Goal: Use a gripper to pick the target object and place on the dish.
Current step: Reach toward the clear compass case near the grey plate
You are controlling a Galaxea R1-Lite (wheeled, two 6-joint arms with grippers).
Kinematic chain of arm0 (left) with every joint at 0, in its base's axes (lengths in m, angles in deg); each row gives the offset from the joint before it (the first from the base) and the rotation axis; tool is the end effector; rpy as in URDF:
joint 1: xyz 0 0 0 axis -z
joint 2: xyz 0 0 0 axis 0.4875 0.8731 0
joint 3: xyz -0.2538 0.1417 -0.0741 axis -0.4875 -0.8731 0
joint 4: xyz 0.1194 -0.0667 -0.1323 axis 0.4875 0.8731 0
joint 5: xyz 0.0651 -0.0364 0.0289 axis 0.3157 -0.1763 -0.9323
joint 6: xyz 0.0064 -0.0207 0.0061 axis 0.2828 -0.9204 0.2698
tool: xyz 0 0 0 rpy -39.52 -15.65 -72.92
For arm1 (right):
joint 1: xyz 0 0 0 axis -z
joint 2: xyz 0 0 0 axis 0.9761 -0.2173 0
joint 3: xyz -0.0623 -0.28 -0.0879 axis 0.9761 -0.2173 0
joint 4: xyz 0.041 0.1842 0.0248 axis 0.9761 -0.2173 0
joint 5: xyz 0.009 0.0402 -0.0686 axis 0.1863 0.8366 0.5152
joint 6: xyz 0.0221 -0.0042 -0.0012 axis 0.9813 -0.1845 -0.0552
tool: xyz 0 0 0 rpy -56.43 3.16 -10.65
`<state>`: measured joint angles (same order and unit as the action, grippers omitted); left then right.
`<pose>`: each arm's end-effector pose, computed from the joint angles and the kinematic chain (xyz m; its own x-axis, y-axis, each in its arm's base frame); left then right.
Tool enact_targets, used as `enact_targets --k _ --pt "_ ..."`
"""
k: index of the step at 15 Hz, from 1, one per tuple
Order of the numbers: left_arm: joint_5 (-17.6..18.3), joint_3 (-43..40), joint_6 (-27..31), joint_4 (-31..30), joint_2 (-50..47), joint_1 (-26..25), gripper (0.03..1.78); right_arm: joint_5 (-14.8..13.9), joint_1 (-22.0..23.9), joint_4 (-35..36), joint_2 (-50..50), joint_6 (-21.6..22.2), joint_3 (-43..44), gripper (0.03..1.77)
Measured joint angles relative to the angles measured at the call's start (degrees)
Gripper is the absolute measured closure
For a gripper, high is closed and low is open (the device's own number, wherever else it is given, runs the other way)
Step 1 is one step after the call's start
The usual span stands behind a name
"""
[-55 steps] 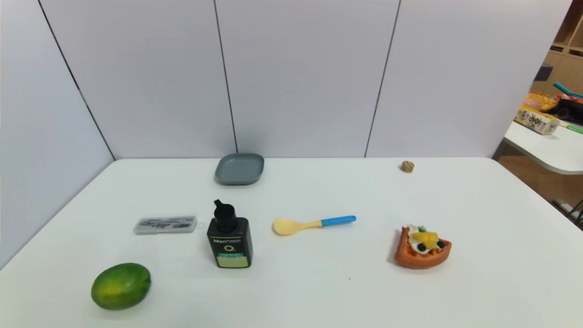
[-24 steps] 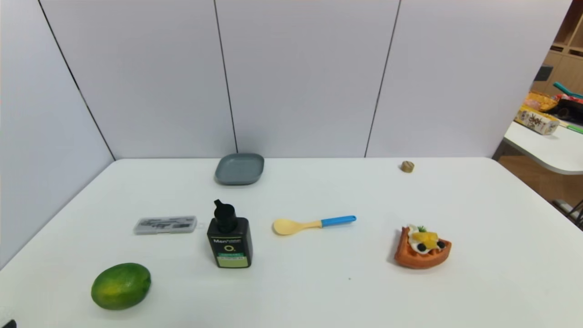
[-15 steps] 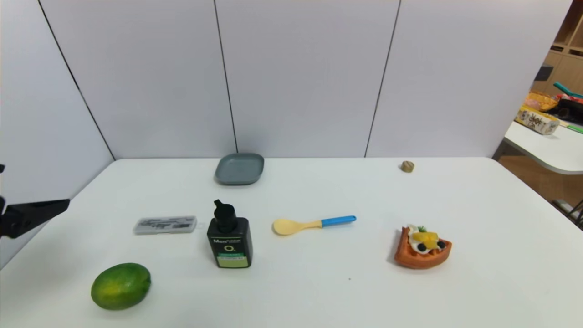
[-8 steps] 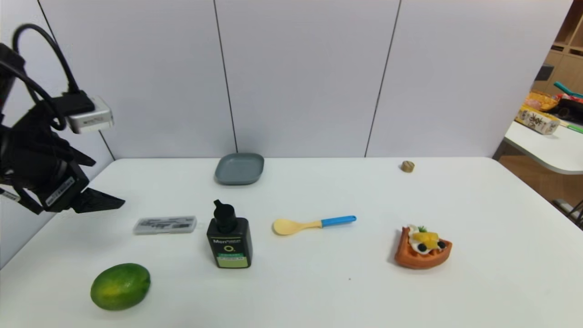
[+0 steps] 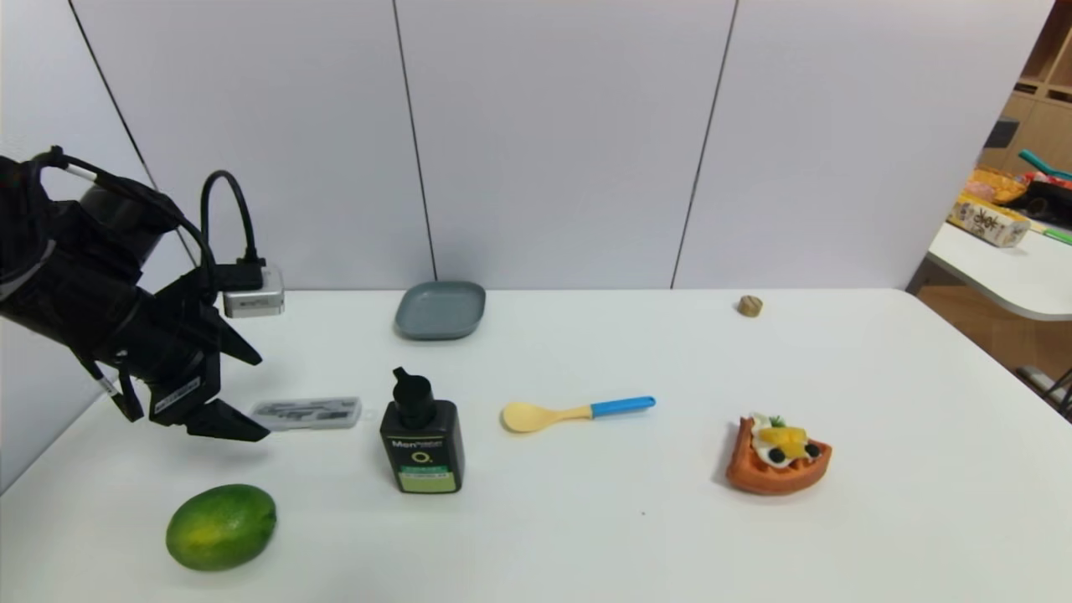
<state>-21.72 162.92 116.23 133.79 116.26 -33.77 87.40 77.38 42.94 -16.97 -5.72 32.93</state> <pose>0.2932 0.0158 0.2098 0.4094 -0.3106 -0.8579 0.8351 0.5063 0.2152 -0.0229 0.0003 0.0752 0.9998 0.0202 -0.0015 -0.0202 0.9982 -0.0560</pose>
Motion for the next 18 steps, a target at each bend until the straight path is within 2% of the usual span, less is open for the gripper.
enact_targets --k 2,7,18 --pt "1.9 0.9 0.6 0.0 2.6 -0.1 0.12 0.0 0.0 0.0 0.0 0.0 0.0 0.09" --pt "3.7 6.3 1.4 0.2 8.6 -0.2 0.12 0.0 0.0 0.0 0.0 0.0 0.0 0.09" --pt "4.4 7.4 5.9 0.5 15.4 -0.1 0.12 0.0 0.0 0.0 0.0 0.0 0.0 0.09"
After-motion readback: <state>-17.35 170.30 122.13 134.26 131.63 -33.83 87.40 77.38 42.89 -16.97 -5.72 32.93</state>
